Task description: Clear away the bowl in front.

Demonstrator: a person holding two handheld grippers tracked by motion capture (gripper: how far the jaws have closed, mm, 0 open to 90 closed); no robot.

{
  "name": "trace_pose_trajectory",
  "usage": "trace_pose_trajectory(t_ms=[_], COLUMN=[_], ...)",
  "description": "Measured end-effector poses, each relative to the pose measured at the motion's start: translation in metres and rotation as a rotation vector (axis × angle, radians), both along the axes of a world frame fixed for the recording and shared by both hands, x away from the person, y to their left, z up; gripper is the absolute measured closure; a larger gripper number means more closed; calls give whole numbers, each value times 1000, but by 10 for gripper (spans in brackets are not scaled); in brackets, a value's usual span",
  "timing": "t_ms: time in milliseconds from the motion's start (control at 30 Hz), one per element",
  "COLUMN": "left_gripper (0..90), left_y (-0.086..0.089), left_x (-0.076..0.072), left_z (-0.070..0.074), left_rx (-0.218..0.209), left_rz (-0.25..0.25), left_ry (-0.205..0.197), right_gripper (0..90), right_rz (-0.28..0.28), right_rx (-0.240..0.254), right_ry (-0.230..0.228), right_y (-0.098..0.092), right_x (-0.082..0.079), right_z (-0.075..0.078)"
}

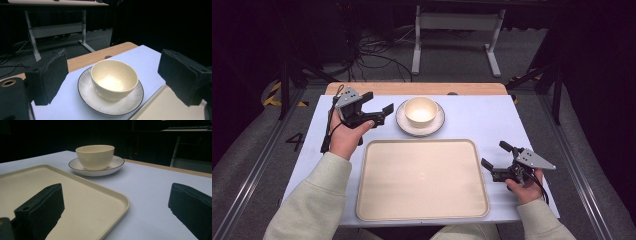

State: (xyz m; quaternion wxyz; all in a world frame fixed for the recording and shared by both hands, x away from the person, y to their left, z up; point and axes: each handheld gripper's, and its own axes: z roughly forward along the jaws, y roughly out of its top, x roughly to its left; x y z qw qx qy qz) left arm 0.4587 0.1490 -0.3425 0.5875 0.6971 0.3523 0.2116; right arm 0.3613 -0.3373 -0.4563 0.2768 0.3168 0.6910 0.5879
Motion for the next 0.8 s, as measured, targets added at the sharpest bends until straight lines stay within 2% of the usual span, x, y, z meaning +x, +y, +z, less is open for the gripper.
trace_pose_trajectory(t_ms=[133,533,800], left_gripper=[103,103,113], left_y=[-7,-23,-31], left_x=[9,33,48], left_z=[0,-4,-6], left_rx=[5,24,38], left_rz=[-1,5,14], left_ry=[4,33,22], right_gripper=[18,2,1], right_rz=[15,-8,-11], right_rx=[-11,20,45], right_ry=[-9,-17,-34], right_y=[1,-1,-4], right_x=[-1,-2,-4], right_z=[0,-1,-2])
